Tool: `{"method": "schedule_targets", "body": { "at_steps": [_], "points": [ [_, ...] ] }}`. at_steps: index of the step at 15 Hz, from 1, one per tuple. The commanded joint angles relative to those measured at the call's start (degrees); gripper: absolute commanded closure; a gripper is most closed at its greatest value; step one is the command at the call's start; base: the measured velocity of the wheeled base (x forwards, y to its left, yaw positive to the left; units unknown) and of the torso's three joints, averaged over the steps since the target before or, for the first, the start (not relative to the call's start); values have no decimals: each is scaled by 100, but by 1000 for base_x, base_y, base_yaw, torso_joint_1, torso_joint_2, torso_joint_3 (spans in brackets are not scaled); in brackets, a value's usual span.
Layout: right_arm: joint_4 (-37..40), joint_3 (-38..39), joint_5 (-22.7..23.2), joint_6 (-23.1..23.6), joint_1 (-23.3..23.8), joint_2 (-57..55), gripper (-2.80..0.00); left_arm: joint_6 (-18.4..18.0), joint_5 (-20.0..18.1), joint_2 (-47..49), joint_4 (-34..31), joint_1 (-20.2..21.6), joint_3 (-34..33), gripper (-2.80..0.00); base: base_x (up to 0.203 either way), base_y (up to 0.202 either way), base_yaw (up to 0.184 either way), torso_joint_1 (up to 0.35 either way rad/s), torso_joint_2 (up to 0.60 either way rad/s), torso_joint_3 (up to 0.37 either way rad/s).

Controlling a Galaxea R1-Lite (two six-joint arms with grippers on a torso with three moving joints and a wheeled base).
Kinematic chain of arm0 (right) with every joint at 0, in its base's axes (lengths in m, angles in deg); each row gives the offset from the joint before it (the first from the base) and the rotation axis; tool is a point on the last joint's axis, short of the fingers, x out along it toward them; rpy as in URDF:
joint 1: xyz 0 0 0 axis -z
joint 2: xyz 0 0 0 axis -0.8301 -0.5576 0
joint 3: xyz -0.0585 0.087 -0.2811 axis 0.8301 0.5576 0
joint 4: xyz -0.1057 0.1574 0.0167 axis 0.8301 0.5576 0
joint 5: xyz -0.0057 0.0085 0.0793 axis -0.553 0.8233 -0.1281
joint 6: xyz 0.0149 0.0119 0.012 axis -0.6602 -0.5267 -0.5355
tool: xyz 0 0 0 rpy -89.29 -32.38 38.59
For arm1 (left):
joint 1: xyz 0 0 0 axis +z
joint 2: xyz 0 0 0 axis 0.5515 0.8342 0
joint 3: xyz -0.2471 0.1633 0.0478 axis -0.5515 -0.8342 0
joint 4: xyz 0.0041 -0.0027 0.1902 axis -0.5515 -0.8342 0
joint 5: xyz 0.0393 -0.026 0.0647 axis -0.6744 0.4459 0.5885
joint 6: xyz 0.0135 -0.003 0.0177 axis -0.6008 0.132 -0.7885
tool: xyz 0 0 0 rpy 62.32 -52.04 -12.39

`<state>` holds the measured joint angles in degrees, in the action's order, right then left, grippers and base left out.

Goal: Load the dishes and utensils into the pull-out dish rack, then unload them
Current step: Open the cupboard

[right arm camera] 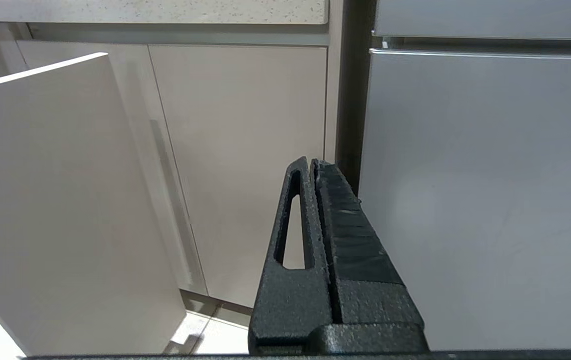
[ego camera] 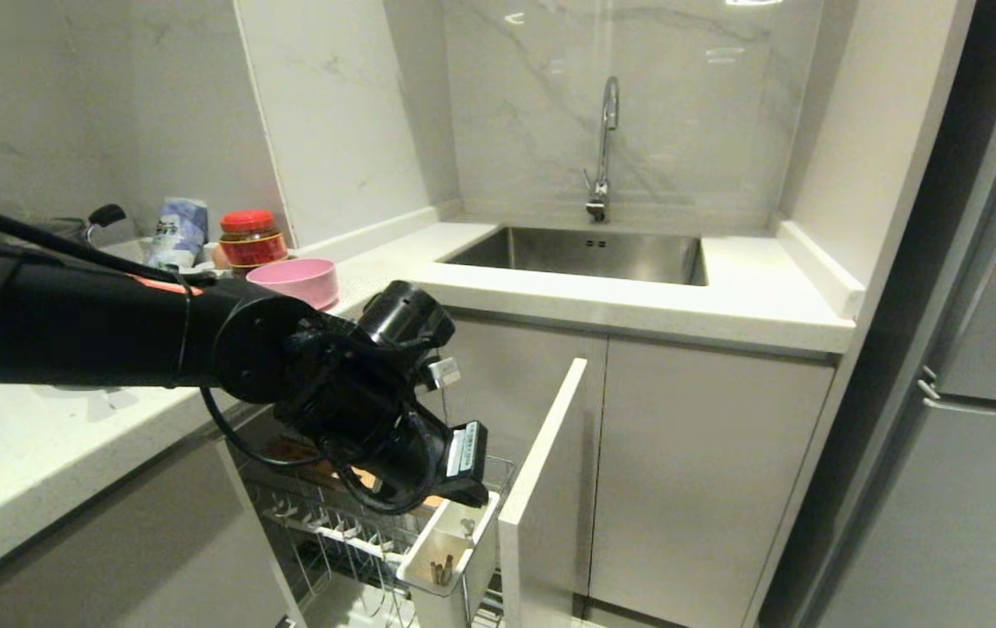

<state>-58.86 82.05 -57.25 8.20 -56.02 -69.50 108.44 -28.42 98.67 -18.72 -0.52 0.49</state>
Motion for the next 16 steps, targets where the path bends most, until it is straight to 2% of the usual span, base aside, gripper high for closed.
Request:
{"method": "schedule_targets", "body": {
  "at_steps": [1, 4, 16],
  "points": [
    [-4, 149, 1, 0, -1, 4, 0, 67, -223, 1, -7, -91, -52, 0, 0, 0, 0, 0, 0, 0],
    [-4, 149, 1, 0, -1, 4, 0, 67, -380, 9, 3, -170, -88, 0, 0, 0, 0, 0, 0, 0],
    [-4, 149, 1, 0, -1, 4, 0, 58, -384, 80, 26, -279, -108, 0, 0, 0, 0, 0, 0, 0]
  ]
}}
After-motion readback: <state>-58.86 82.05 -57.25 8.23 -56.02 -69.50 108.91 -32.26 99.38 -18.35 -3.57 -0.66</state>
